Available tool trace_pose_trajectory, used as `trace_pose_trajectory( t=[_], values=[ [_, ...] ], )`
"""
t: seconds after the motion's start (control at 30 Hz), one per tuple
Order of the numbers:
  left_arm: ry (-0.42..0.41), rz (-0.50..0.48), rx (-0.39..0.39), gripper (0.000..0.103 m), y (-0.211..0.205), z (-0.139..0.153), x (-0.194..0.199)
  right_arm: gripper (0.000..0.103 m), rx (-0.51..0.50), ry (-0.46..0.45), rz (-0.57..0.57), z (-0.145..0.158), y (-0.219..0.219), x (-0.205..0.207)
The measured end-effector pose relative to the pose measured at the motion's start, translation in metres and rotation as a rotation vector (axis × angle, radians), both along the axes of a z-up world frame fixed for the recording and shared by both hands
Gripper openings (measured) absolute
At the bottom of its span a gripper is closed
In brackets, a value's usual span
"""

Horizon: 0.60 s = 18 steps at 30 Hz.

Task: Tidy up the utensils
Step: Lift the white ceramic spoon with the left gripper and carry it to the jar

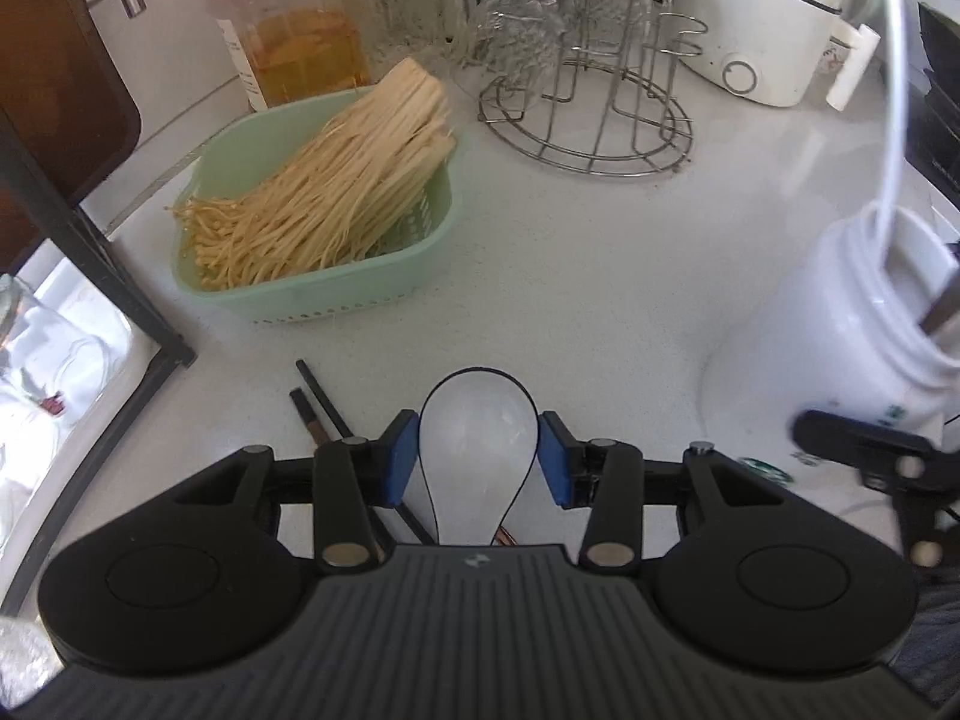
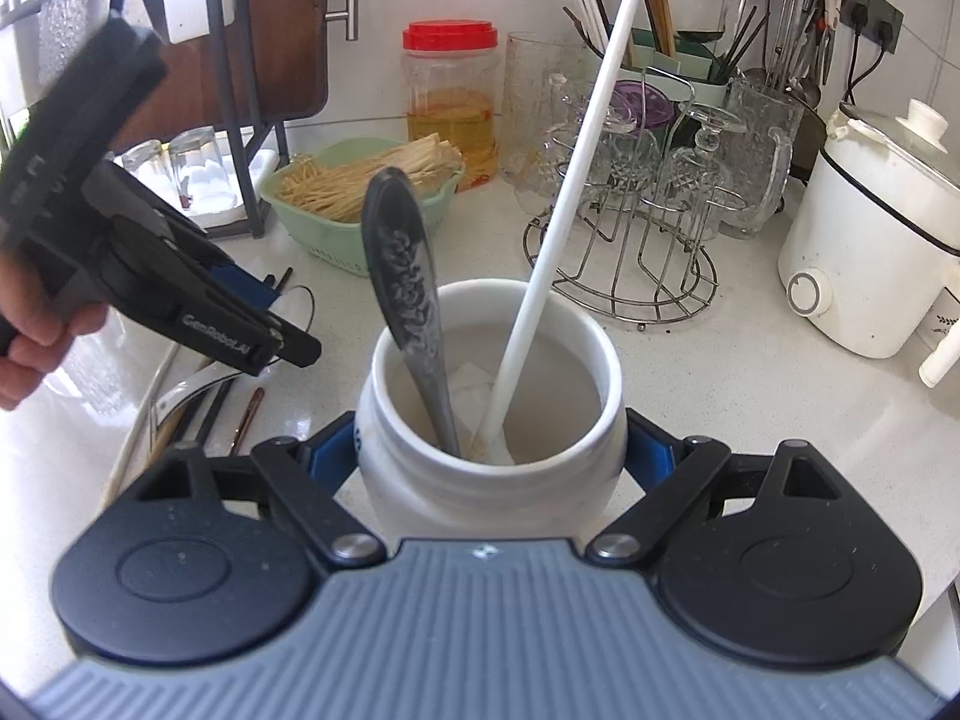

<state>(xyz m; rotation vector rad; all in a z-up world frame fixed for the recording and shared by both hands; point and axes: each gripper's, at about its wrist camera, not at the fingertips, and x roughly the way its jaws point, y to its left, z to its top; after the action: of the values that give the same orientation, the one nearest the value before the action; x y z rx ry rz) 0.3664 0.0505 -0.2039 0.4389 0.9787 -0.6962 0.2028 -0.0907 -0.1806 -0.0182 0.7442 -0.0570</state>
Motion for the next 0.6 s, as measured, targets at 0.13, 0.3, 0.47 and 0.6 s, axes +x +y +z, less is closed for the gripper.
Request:
trace_pose_trajectory(
  t=[0.13, 0.3, 0.47, 0.6],
  values=[
    [-0.041, -0.015, 0.012, 0.048, -0.003, 0.022, -0.017, 0.091, -0.001, -0.004, 0.027, 0.000, -0.001, 0.000],
    [-0.043, 0.049, -0.011, 0.048, -0.002, 0.041, -0.028, 0.091, -0.005, -0.012, 0.056, -0.001, 0.001, 0.002],
    [-0.040, 0.111, -0.029, 0.048, -0.002, 0.054, -0.040, 0.091, -0.007, -0.016, 0.087, 0.000, 0.002, 0.005],
    [-0.049, 0.150, -0.046, 0.048, 0.000, 0.068, -0.050, 0.091, -0.007, -0.014, 0.105, 0.000, 0.002, 0.007]
  ],
)
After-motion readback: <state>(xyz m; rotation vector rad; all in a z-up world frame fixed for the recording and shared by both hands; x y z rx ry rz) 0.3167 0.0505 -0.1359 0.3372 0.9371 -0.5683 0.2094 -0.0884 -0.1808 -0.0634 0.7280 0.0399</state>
